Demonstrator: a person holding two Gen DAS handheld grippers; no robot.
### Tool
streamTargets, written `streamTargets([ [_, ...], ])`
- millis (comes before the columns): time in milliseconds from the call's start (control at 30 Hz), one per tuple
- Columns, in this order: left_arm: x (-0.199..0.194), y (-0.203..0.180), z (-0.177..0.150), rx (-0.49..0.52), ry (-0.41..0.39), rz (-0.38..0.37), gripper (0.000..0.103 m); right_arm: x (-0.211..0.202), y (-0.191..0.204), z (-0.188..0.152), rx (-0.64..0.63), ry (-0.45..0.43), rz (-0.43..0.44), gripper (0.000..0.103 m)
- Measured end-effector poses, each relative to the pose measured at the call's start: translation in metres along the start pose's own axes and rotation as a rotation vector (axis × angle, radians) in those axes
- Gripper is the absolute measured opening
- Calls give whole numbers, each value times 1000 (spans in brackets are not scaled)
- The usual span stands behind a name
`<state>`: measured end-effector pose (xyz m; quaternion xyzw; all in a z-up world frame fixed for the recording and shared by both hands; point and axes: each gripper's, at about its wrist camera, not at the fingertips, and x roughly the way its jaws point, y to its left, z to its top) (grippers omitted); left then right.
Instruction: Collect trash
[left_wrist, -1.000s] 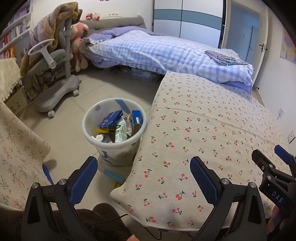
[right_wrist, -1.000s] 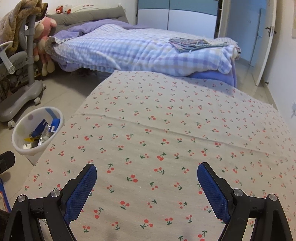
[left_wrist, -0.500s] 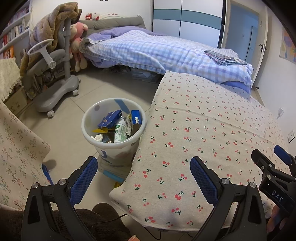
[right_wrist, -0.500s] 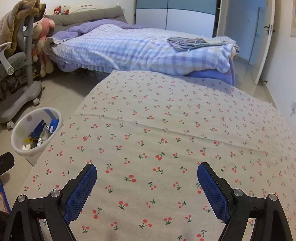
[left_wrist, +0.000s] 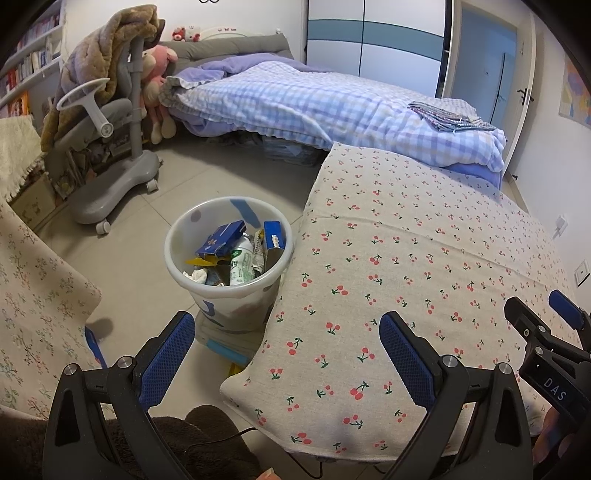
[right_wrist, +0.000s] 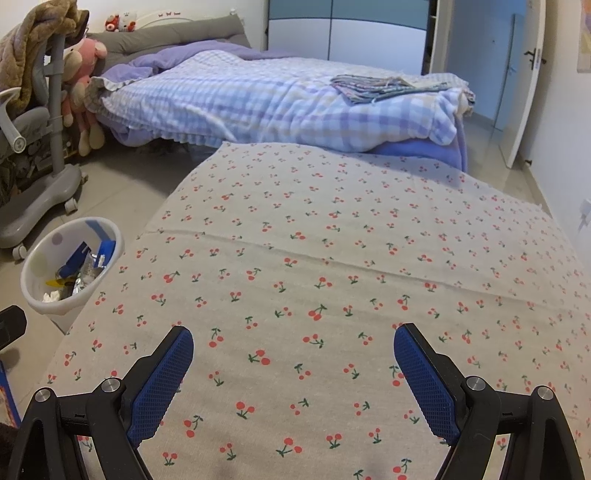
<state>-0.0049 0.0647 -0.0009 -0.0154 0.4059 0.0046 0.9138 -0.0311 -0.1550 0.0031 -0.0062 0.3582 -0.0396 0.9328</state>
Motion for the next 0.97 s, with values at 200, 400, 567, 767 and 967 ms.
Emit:
streamTargets([
  [200,-4,3,1,-10,-17,3,101,-1,-2,1,6,-4,-2,91],
  [400,-4,3,1,-6,-26,17,101,-1,-2,1,5,-5,-2,91],
  [567,-6,2,1,2,-36,29,101,-1,-1,1,5,-4,-1,91],
  [767,-10,2,2,1,-58,46,101,-1,1,3,1,-2,4,91],
  [967,-10,4,4,-4,-70,66,101,-1,4,3,1,-3,13,91],
])
